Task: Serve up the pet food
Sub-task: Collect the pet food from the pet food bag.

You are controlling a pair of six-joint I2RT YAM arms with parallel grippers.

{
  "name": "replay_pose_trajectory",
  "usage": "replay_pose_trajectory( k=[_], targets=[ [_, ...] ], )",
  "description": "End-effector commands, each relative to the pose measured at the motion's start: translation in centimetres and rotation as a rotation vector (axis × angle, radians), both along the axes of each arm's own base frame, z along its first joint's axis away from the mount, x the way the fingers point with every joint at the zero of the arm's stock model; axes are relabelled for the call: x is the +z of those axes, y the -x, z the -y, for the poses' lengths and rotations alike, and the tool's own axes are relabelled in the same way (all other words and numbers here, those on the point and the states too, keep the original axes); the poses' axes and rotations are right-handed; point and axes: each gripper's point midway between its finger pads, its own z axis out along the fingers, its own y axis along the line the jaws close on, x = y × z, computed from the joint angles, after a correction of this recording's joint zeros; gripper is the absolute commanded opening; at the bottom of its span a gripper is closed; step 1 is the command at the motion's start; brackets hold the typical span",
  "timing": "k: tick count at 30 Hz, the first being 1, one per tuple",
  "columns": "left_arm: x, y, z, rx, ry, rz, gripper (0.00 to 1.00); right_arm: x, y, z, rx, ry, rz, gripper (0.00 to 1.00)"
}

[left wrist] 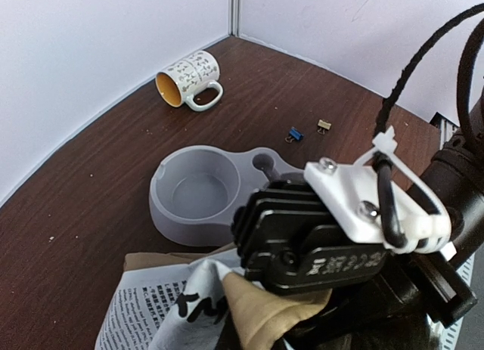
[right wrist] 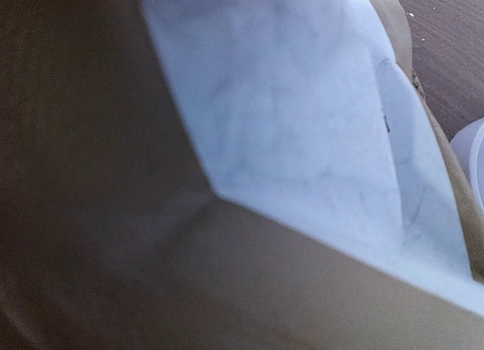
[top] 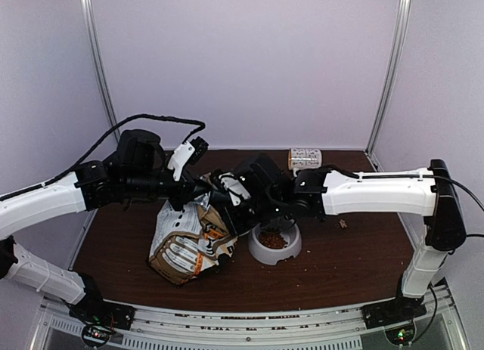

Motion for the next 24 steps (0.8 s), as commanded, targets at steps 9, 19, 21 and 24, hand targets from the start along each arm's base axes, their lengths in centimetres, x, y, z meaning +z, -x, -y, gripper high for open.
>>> replay_pose_trajectory(
  k=[9,19,21,24],
  targets=[
    [0.9,-0.1,0.3,0.001,0.036,0.029,0.0,3.4,7.0,-2.0,0.269,-0.187,-0.178,0.0],
    [1.4,-0.2,-0.2,0.02,0.039,0.05,0.0,6.6,5.4,-0.2,0.162,-0.3,-0.239,0.0],
    [1.6,-0.2,-0.4,0.027,0.039,0.058,0.0,6.7,4.8,0.4,0.122,-0.301,-0.257,0.0],
    [1.9,-0.3,-0.7,0.036,0.04,0.069,0.0,6.5,3.9,1.5,0.064,-0.317,-0.294,0.0]
  ],
)
